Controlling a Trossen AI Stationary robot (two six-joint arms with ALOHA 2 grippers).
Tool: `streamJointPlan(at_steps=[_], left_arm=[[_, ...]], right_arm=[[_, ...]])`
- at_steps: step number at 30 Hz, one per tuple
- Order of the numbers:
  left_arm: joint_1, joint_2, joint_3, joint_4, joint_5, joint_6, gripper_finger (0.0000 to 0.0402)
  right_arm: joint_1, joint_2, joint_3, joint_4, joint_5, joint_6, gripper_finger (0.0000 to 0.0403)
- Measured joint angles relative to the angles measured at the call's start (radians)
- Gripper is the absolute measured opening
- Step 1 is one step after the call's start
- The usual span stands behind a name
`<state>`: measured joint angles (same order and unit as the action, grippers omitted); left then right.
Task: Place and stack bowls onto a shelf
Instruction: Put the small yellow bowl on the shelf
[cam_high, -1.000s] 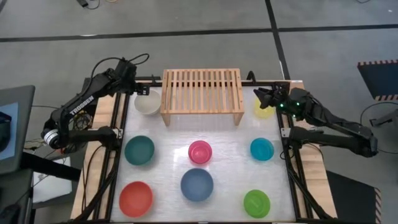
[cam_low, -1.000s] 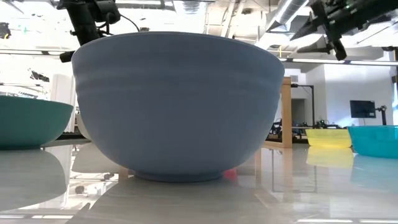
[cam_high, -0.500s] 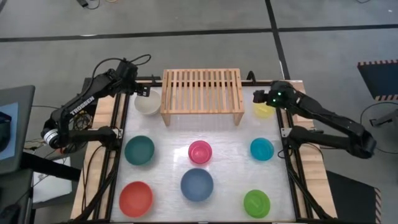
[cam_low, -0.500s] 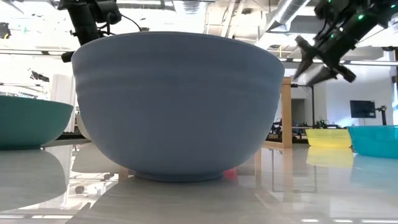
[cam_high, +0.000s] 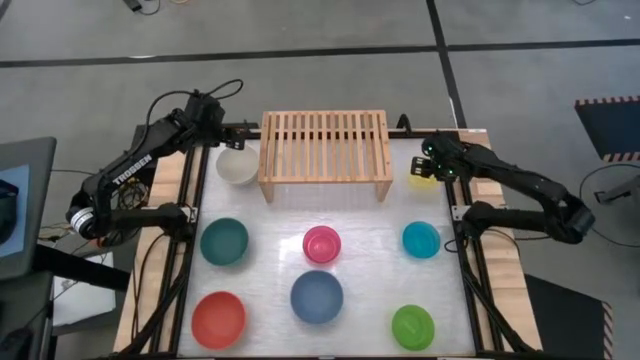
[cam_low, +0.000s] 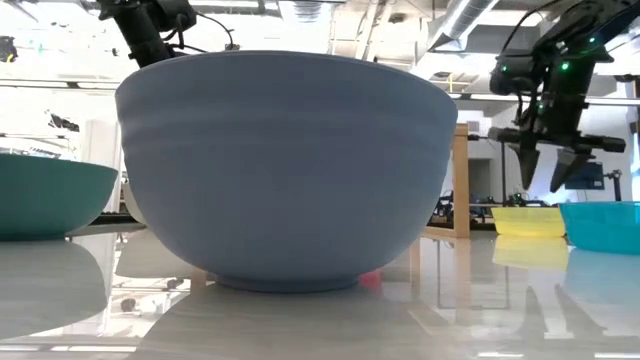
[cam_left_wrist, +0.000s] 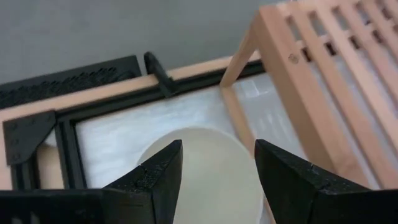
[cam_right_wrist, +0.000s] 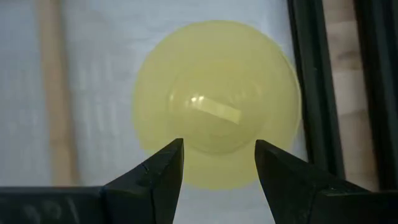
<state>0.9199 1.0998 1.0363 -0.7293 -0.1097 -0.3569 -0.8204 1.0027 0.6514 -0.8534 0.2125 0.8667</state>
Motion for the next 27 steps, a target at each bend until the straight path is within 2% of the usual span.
streamJointPlan(at_steps=[4,8,13,21,23,27], left_arm=[[0.000,0.000,0.000,0.034,0.000,0.016,0.0185],[0.000,0.000,0.000,0.036,0.005,0.017,0.0185],[0.000,0.000,0.000,0.031,0.008,0.029,0.0185],[0.000,0.000,0.000,0.031,0.008,0.043,0.0185],[0.000,0.000,0.000,0.030,0.012,0.043,0.0185],[0.000,0.000,0.000,0.021,0.030,0.042,0.0185]], right_arm=[[-0.020,0.046,0.000,-0.014,0.050,-0.003,0.0209],[-0.046,0.111,-0.002,-0.083,0.103,0.039,0.0178],[-0.082,0.198,-0.002,-0.071,0.108,0.060,0.0146],[-0.132,0.310,-0.002,0.018,0.098,0.013,0.0129],[-0.132,0.325,-0.002,0.029,0.084,-0.019,0.0106],[-0.126,0.297,-0.001,0.027,0.075,-0.056,0.0033]])
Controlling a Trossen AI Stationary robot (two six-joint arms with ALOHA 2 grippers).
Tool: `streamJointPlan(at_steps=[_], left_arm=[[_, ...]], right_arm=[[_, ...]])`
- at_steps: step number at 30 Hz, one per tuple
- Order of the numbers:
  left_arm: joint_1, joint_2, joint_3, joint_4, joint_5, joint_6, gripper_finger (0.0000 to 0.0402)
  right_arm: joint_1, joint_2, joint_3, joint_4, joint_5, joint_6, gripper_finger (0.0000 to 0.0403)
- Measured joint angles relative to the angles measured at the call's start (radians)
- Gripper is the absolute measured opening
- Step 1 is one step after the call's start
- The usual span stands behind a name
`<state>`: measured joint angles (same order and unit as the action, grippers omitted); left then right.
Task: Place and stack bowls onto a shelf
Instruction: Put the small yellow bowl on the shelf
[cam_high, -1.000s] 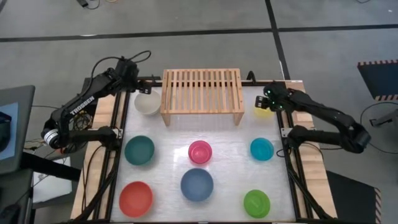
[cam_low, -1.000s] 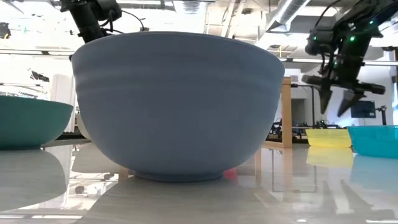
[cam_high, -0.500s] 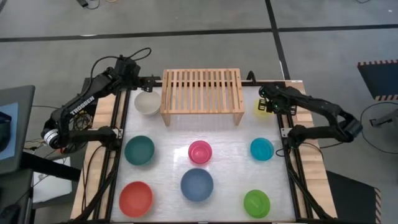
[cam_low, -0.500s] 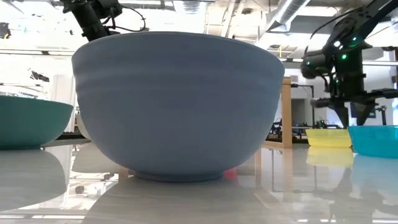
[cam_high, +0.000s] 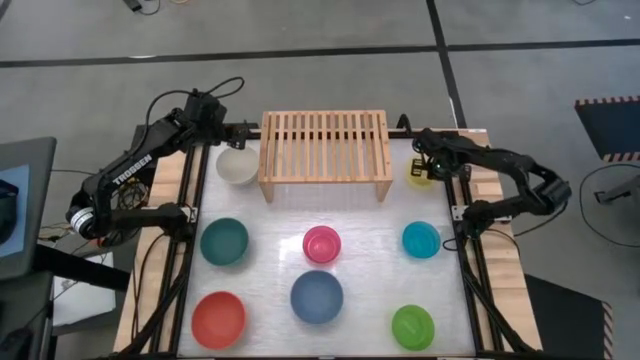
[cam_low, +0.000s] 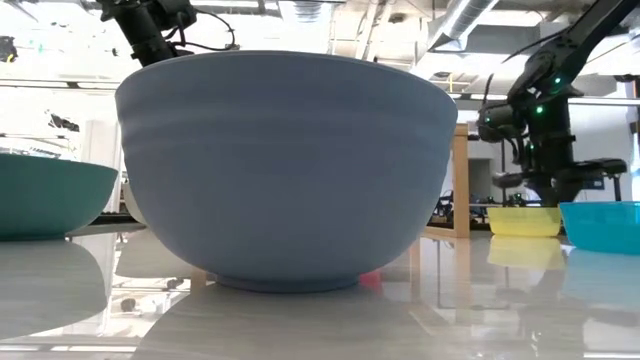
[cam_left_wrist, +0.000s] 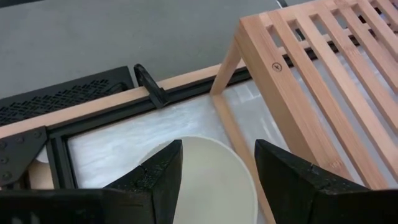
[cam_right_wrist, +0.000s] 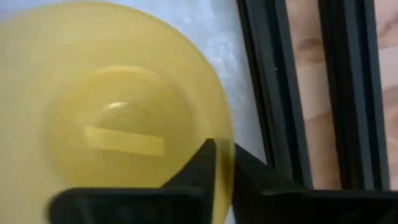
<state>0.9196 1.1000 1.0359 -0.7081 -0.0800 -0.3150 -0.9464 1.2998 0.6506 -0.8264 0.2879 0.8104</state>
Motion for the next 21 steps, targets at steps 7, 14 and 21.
streamJointPlan(at_steps=[7,14,21], left_arm=[[-0.012,0.000,0.000,-0.013,0.013,-0.030,0.0185],[-0.075,0.000,0.000,0.018,0.014,-0.037,0.0185],[-0.142,0.000,0.000,0.028,0.014,-0.038,0.0185]], right_arm=[[0.007,-0.182,0.045,-0.021,0.016,0.000,0.0026],[0.008,-0.285,0.217,-0.040,0.059,-0.035,0.0023],[0.045,-0.215,0.464,-0.066,0.043,-0.045,0.0023]])
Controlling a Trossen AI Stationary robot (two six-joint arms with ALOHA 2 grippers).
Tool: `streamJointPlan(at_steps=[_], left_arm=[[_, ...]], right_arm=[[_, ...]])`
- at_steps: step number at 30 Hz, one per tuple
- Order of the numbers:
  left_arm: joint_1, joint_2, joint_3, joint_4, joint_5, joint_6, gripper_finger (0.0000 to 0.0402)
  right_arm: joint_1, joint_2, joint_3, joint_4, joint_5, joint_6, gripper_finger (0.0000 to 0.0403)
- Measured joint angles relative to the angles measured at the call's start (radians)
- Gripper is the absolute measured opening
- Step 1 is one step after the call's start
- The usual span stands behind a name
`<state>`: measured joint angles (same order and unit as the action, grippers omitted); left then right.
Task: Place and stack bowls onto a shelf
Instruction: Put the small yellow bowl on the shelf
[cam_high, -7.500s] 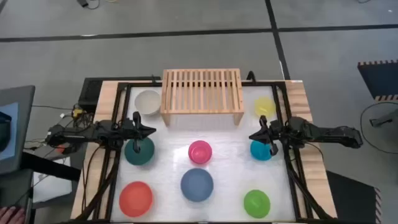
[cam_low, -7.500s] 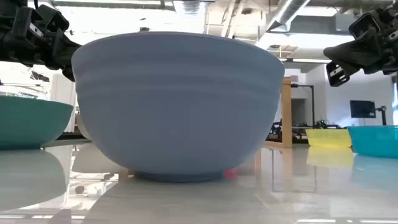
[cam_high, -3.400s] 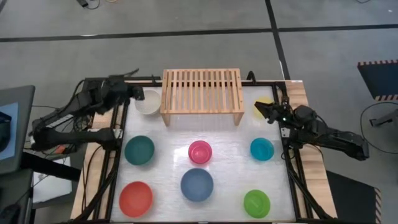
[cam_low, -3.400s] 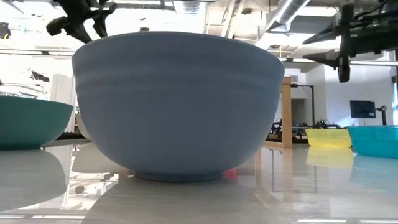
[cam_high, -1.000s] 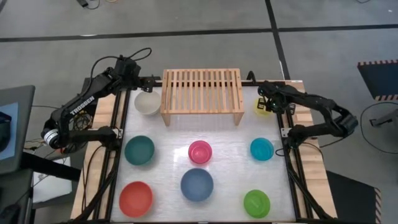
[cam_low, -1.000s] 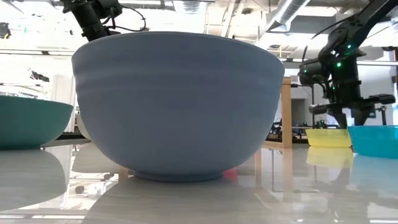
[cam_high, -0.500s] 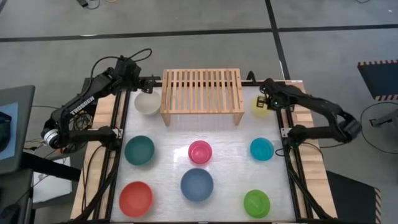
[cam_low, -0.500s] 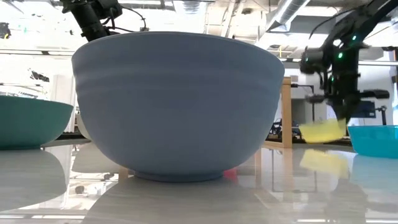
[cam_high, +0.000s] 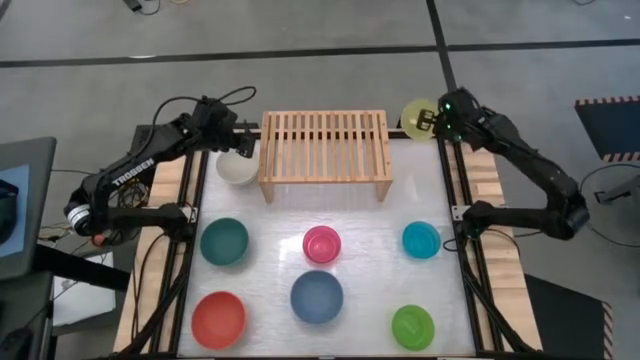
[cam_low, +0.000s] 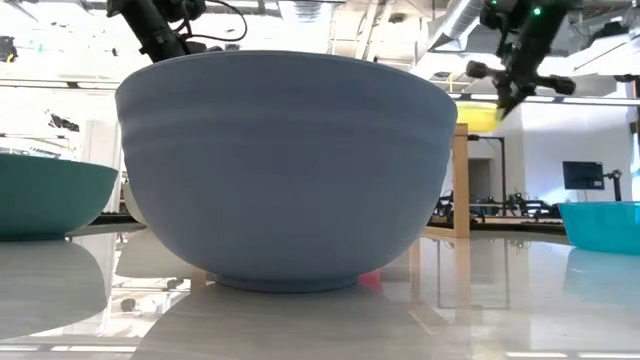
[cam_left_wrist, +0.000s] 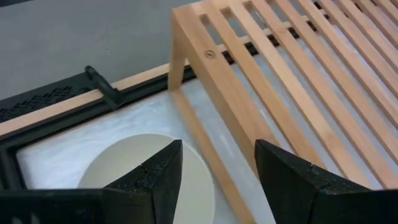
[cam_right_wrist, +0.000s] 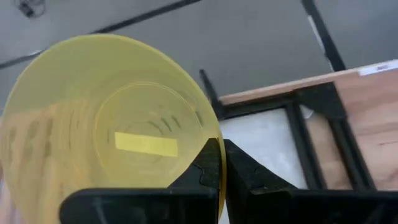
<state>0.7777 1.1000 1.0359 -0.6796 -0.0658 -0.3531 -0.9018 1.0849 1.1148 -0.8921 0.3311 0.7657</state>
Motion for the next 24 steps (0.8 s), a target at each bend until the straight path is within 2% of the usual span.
streamJointPlan(at_steps=[3,12,19,24], left_arm=[[-0.022,0.000,0.000,0.000,-0.001,-0.002,0.0185],[-0.089,0.000,0.000,-0.002,-0.001,-0.010,0.0185],[-0.128,0.000,0.000,-0.002,-0.006,-0.014,0.0185],[-0.152,0.000,0.000,-0.003,-0.006,-0.024,0.0185]], right_arm=[[0.051,0.039,0.056,0.011,-0.015,-0.054,0.0023],[0.243,0.203,0.208,0.045,-0.018,-0.044,0.0023],[0.317,0.329,0.256,0.031,-0.082,-0.041,0.0024],[0.349,0.378,0.285,-0.009,-0.087,-0.008,0.0047]])
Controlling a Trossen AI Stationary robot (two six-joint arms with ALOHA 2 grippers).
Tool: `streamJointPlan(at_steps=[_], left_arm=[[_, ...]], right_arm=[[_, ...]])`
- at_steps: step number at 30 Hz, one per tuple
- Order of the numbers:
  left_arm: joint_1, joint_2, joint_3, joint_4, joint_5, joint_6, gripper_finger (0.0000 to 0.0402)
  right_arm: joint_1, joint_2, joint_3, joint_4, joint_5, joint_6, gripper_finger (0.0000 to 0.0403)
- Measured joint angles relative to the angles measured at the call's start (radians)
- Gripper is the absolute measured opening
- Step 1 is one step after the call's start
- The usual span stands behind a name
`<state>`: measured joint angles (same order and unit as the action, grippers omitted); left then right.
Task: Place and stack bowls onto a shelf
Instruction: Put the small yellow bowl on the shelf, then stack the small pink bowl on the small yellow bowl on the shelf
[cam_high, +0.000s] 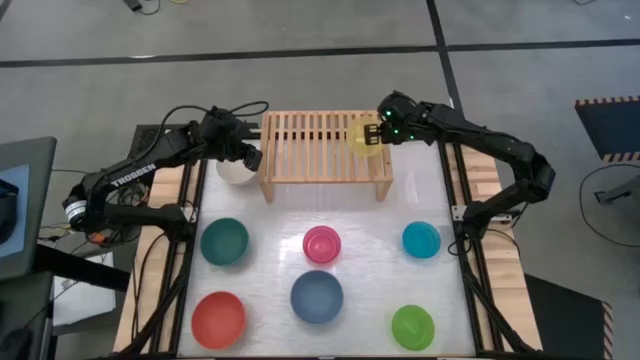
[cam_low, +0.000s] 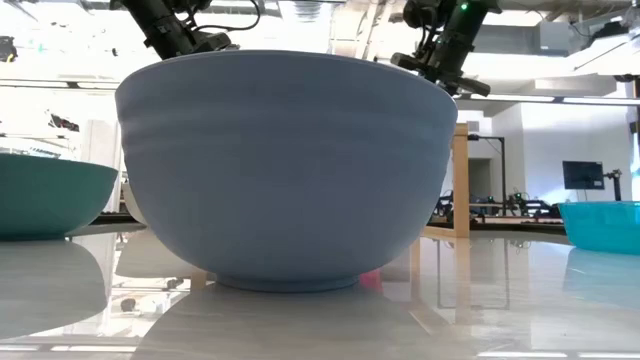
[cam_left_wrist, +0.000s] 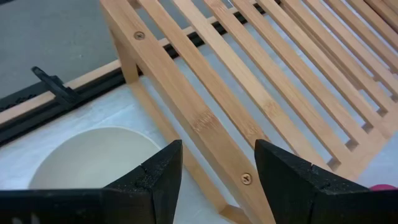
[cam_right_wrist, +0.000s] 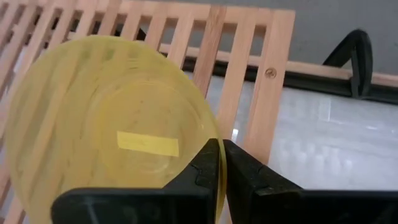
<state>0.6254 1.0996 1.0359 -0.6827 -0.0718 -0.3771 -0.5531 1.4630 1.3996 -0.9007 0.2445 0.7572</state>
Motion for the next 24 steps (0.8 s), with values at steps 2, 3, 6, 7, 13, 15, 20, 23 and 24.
streamJointPlan(at_steps=[2,3,6,7,13,15,20,23,24], left_arm=[[-0.010,0.000,0.000,0.000,0.000,-0.009,0.0185],[-0.015,0.000,0.000,-0.001,0.000,-0.010,0.0185],[-0.035,0.000,0.000,0.000,0.000,0.010,0.0185],[-0.045,0.000,0.000,0.000,0.000,0.018,0.0185],[-0.104,-0.003,0.000,0.001,-0.010,0.058,0.0185],[-0.126,-0.003,0.000,0.001,-0.020,0.066,0.0185],[-0.186,-0.003,0.000,0.001,-0.024,0.067,0.0185],[-0.227,-0.003,0.000,0.001,-0.027,0.067,0.0185],[-0.244,-0.003,0.000,0.001,-0.027,0.065,0.0185]], right_arm=[[0.001,0.011,0.004,-0.013,-0.001,0.002,0.0052],[0.002,0.015,0.004,-0.013,-0.005,0.003,0.0053],[0.001,0.017,0.004,-0.015,-0.015,0.005,0.0056],[0.001,0.015,0.004,-0.012,-0.015,0.005,0.0057],[0.000,-0.014,0.004,-0.004,-0.013,0.005,0.0068],[-0.006,-0.034,0.004,0.000,-0.012,0.005,0.0078],[-0.007,-0.103,0.004,0.003,0.018,-0.016,0.0118],[-0.003,-0.158,0.004,-0.002,0.019,-0.039,0.0148],[0.003,-0.177,0.004,-0.007,0.020,-0.047,0.0157]])
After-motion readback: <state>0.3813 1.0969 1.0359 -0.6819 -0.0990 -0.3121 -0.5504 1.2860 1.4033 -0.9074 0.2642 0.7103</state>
